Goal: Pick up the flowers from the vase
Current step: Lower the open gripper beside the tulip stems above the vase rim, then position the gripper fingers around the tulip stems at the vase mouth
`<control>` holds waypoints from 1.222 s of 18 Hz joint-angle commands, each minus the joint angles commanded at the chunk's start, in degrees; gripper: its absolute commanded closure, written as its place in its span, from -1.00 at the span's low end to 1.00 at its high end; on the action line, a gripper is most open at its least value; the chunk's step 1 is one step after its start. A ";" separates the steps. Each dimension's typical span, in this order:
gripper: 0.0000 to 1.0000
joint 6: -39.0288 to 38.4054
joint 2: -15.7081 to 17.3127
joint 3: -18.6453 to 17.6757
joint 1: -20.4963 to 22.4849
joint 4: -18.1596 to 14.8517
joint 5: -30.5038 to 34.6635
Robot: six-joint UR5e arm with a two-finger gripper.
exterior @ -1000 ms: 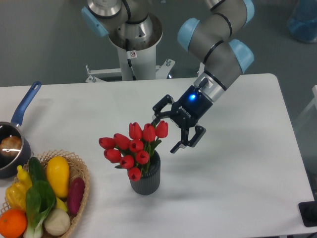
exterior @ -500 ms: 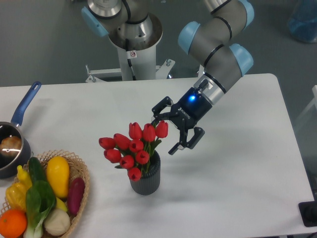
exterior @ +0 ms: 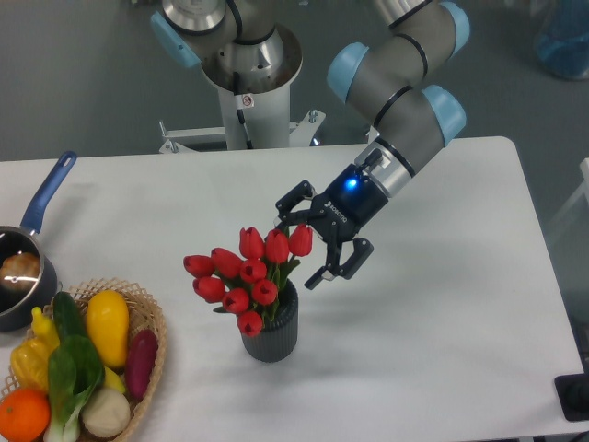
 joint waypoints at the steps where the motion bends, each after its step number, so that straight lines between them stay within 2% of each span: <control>1: -1.00 0.00 -0.09 -0.18 0.00 0.00 0.00; 9: -1.00 0.00 -0.88 -0.18 -1.23 0.17 -2.37; 15: -1.00 0.09 -2.02 -0.18 -1.93 2.28 -2.72; 22: -1.00 0.00 -2.81 0.00 -2.81 2.90 -3.60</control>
